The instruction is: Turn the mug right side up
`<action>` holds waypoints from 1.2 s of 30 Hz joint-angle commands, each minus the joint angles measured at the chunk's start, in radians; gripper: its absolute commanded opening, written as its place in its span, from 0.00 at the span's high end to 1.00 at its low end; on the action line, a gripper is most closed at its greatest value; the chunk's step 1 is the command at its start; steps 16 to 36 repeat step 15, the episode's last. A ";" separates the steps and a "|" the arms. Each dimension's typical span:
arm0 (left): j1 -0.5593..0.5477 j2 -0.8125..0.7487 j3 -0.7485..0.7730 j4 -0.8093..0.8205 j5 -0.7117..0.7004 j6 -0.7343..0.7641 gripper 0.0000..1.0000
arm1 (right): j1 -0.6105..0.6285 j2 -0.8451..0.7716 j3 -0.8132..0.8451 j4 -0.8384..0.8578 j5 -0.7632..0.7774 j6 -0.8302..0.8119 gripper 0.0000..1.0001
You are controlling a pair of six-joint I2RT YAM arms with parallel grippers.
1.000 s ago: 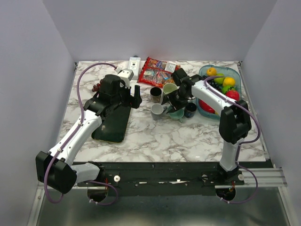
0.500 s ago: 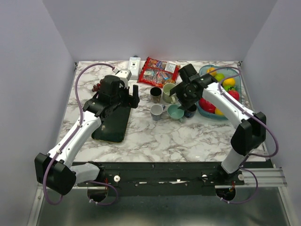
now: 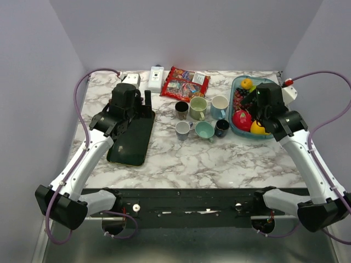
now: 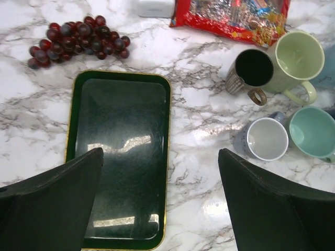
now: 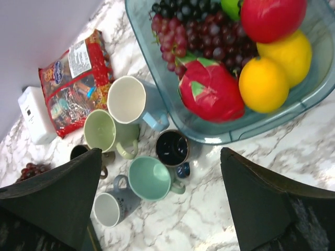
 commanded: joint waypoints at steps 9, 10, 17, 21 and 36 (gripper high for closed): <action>-0.002 0.039 0.147 -0.080 -0.183 0.093 0.01 | -0.026 -0.067 -0.001 0.074 0.020 -0.081 0.00; -0.002 0.039 0.149 -0.078 -0.182 0.093 0.01 | -0.028 -0.067 0.001 0.075 0.015 -0.083 0.00; -0.002 0.059 0.175 -0.098 -0.187 0.089 0.01 | -0.039 -0.055 0.002 0.075 -0.023 -0.069 0.00; -0.002 0.059 0.175 -0.098 -0.187 0.089 0.01 | -0.039 -0.055 0.002 0.075 -0.023 -0.069 0.00; -0.002 0.059 0.175 -0.098 -0.187 0.089 0.01 | -0.039 -0.055 0.002 0.075 -0.023 -0.069 0.00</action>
